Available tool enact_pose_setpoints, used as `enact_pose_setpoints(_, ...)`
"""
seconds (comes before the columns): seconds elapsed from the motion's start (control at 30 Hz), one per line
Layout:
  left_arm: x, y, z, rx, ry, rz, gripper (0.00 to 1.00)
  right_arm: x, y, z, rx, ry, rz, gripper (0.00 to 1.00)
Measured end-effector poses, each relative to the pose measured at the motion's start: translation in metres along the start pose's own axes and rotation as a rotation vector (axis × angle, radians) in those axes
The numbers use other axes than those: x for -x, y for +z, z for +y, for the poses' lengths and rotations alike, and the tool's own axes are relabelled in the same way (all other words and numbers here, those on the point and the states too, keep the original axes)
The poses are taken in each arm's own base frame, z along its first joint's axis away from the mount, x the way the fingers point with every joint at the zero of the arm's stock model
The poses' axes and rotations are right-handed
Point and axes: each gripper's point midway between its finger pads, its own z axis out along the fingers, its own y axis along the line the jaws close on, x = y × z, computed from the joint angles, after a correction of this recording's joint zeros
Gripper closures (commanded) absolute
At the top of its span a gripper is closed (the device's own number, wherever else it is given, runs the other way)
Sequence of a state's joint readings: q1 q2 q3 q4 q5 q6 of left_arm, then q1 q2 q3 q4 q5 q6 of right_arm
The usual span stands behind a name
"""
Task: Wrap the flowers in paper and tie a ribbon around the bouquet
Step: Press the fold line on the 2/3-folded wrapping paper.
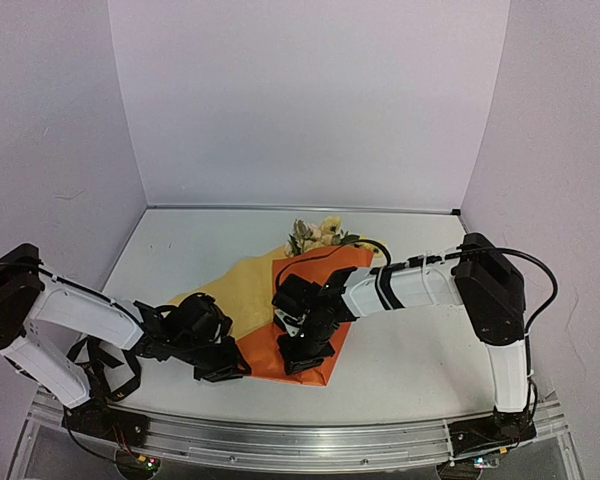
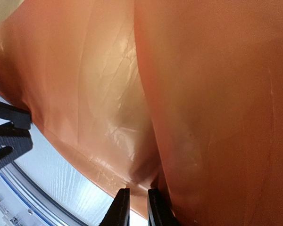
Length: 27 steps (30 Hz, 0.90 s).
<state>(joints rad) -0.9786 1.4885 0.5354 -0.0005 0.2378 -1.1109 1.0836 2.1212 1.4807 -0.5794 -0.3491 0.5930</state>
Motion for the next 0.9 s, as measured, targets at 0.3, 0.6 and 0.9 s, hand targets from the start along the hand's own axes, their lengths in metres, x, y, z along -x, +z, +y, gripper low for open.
enact_pose_setpoints(0.3,0.02,-0.024,0.033,0.019,-0.126,-0.112,0.72,0.001,0.001,0.001,0.006,-0.002,-0.007,0.84)
enact_pose_setpoints(0.6,0.047,-0.047,0.068,0.029,-0.26,-0.211,0.74,0.003,0.002,0.002,0.014,-0.004,-0.015,0.84)
enact_pose_setpoints(0.9,0.037,-0.066,0.091,0.08,-0.305,-0.237,0.67,0.003,0.002,0.002,0.018,-0.005,-0.016,0.84)
